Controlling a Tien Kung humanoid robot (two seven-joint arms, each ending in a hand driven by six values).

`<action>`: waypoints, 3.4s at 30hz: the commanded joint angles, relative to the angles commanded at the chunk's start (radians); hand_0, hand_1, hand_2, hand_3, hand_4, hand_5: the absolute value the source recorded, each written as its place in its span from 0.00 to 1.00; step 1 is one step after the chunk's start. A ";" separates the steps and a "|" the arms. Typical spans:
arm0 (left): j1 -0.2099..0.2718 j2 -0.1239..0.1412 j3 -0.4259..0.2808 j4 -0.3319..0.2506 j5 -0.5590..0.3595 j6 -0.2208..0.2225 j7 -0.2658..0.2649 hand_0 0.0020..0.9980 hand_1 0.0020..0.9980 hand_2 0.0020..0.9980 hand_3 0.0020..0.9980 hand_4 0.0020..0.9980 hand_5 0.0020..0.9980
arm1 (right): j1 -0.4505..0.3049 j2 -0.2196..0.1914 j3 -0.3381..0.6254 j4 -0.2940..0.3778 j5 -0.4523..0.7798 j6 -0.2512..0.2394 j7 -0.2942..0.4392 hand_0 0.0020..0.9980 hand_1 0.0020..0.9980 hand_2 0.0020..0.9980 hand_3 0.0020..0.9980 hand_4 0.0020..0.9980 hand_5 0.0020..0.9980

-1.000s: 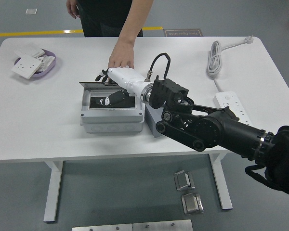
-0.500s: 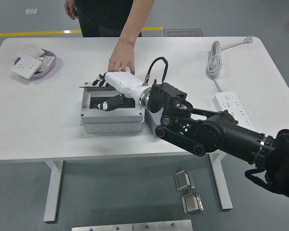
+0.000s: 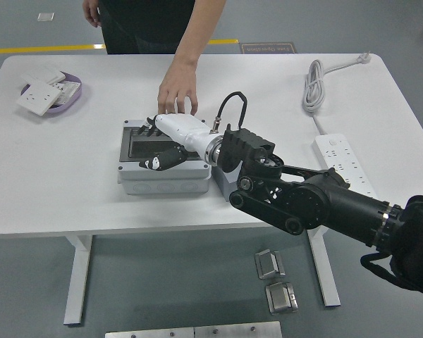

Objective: Pick up the cylinder from the cube,place it in the box,flap close box

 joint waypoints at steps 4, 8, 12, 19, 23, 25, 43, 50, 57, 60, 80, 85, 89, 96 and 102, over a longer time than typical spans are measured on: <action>-0.001 0.000 -0.002 0.000 0.002 0.000 0.000 0.57 0.62 0.54 0.55 0.60 0.31 | -0.002 -0.007 0.021 0.001 -0.011 0.002 -0.002 0.76 0.69 0.71 0.76 0.85 0.37; -0.001 -0.001 -0.004 0.000 0.003 0.000 0.000 0.57 0.62 0.54 0.55 0.60 0.31 | -0.017 -0.033 0.075 0.017 -0.037 0.009 -0.008 0.76 0.69 0.71 0.76 0.86 0.37; 0.005 -0.004 0.003 0.000 -0.009 0.003 0.001 0.57 0.62 0.54 0.55 0.60 0.31 | -0.071 -0.086 0.164 0.067 -0.074 0.017 -0.014 0.76 0.69 0.71 0.76 0.85 0.37; 0.021 -0.013 0.022 0.000 -0.038 0.009 -0.001 0.57 0.62 0.54 0.55 0.60 0.31 | -0.191 -0.157 0.345 0.172 -0.148 0.007 -0.006 0.76 0.68 0.71 0.76 0.86 0.38; 0.025 -0.016 0.031 0.000 -0.055 0.014 -0.004 0.57 0.62 0.54 0.55 0.60 0.31 | -0.263 -0.191 0.463 0.221 -0.238 -0.007 -0.021 0.76 0.68 0.70 0.76 0.86 0.38; 0.026 -0.018 0.035 0.000 -0.061 0.015 -0.006 0.57 0.62 0.54 0.55 0.60 0.31 | -0.290 -0.211 0.515 0.232 -0.278 -0.013 -0.025 0.76 0.68 0.70 0.76 0.86 0.38; 0.030 -0.027 0.030 0.000 -0.071 0.022 -0.009 0.57 0.62 0.54 0.54 0.60 0.31 | -0.461 -0.387 0.794 0.359 -0.676 0.095 -0.191 0.70 0.61 0.56 0.60 0.87 0.35; 0.028 -0.024 0.029 0.000 -0.072 0.022 -0.008 0.57 0.62 0.54 0.54 0.60 0.31 | -0.505 -0.413 0.828 0.397 -0.676 0.151 -0.228 0.70 0.62 0.56 0.62 0.90 0.31; 0.028 -0.016 0.023 0.000 -0.066 0.022 -0.007 0.57 0.62 0.54 0.54 0.60 0.31 | -0.532 -0.411 0.871 0.407 -0.676 0.104 -0.203 0.68 0.60 0.55 0.64 0.89 0.14; 0.028 -0.013 0.023 0.000 -0.065 0.021 -0.007 0.57 0.62 0.54 0.55 0.60 0.30 | -0.558 -0.395 0.914 0.420 -0.647 0.058 -0.145 0.68 0.60 0.56 0.65 0.89 0.14; 0.068 0.009 0.045 0.000 -0.111 0.061 -0.035 0.57 0.62 0.54 0.55 0.60 0.30 | -0.744 -0.235 1.140 0.368 -0.032 -0.101 0.359 0.69 0.60 0.56 0.62 0.96 0.33; 0.075 0.017 0.049 0.000 -0.129 0.076 -0.051 0.57 0.62 0.54 0.56 0.60 0.30 | -0.748 -0.231 1.145 0.364 0.079 -0.100 0.390 0.71 0.60 0.56 0.61 0.97 0.35; 0.080 0.015 0.045 0.000 -0.155 0.093 -0.078 0.57 0.62 0.54 0.57 0.60 0.31 | -0.751 -0.229 1.146 0.365 0.130 -0.097 0.396 0.70 0.61 0.56 0.60 0.97 0.36; 0.097 -0.011 0.011 0.000 -0.221 0.124 -0.134 0.57 0.62 0.54 0.57 0.60 0.32 | -0.750 -0.254 1.150 0.380 0.177 -0.086 0.406 0.70 0.61 0.57 0.61 0.97 0.42; 0.120 -0.031 -0.006 0.000 -0.260 0.142 -0.172 0.57 0.62 0.54 0.57 0.60 0.32 | -0.760 -0.304 1.175 0.402 0.217 -0.076 0.407 0.72 0.62 0.58 0.61 0.97 0.57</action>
